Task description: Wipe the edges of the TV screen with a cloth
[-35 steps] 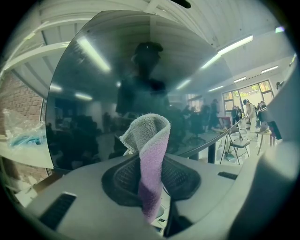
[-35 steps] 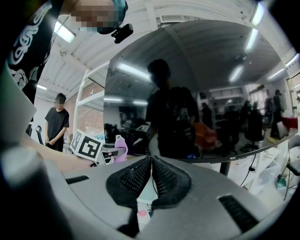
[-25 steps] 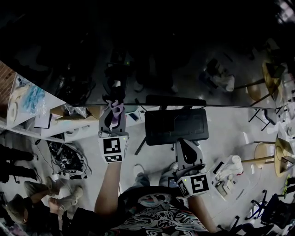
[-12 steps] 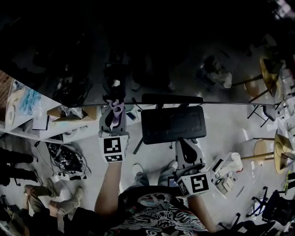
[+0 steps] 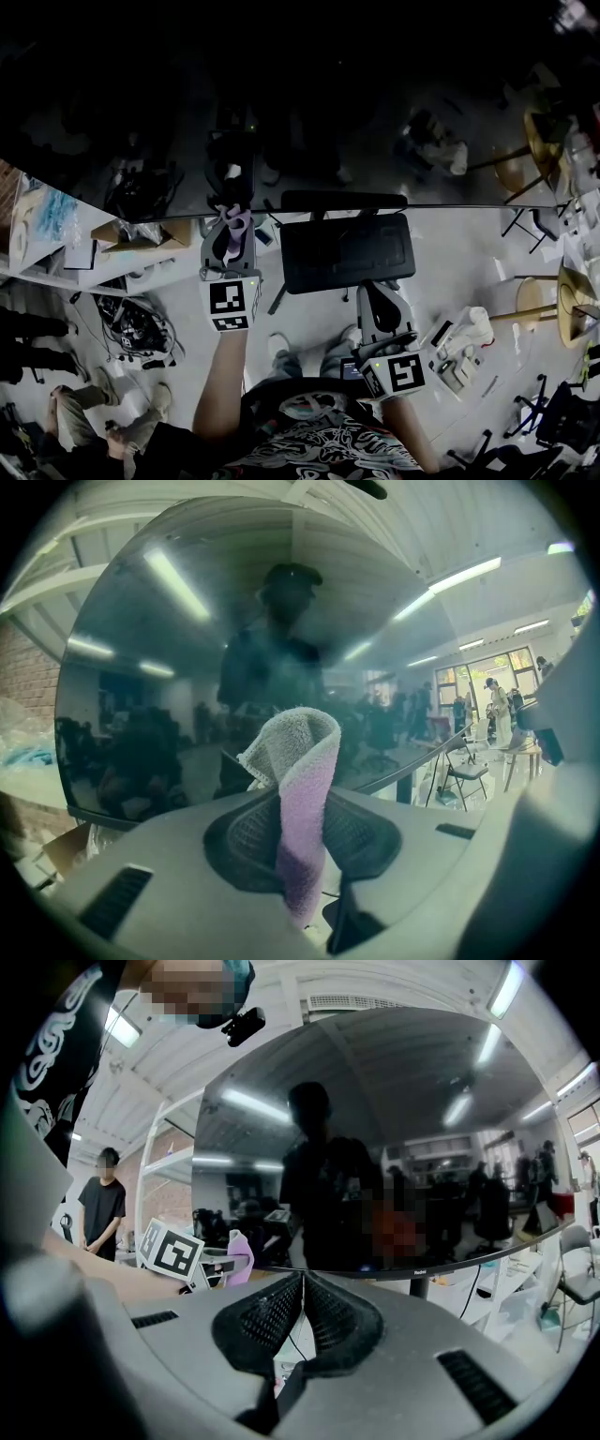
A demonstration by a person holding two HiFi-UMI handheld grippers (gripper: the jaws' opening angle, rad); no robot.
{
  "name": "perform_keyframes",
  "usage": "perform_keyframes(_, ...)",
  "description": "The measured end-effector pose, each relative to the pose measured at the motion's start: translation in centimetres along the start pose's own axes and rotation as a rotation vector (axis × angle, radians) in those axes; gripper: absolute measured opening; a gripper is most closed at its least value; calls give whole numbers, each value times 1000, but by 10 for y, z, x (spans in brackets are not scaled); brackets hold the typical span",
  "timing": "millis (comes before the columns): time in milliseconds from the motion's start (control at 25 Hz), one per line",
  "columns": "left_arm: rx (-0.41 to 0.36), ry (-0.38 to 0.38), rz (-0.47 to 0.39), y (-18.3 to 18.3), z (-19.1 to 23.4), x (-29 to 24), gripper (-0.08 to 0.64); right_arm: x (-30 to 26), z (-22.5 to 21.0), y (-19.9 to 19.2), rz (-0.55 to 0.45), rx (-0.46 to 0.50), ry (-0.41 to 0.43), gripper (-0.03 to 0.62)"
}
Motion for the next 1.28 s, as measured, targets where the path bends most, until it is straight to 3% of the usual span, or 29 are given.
perform_keyframes(880,-23,-74,8,6,-39,-16,103,6,-24,-4,-6,-22,-16,29)
perform_keyframes(1280,-27,-118,9,10,-63,-26,103,19,-46,-6,-14,-39,-64,29)
Point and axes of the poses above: the fingertips, and each gripper's own axes: x backward along the fingers, z to its left, y out of its top, the point moved 8 cm from there along x, backward along the fingers, and after that the axes turned 2 degrees about -y, right-handed, at the moved point
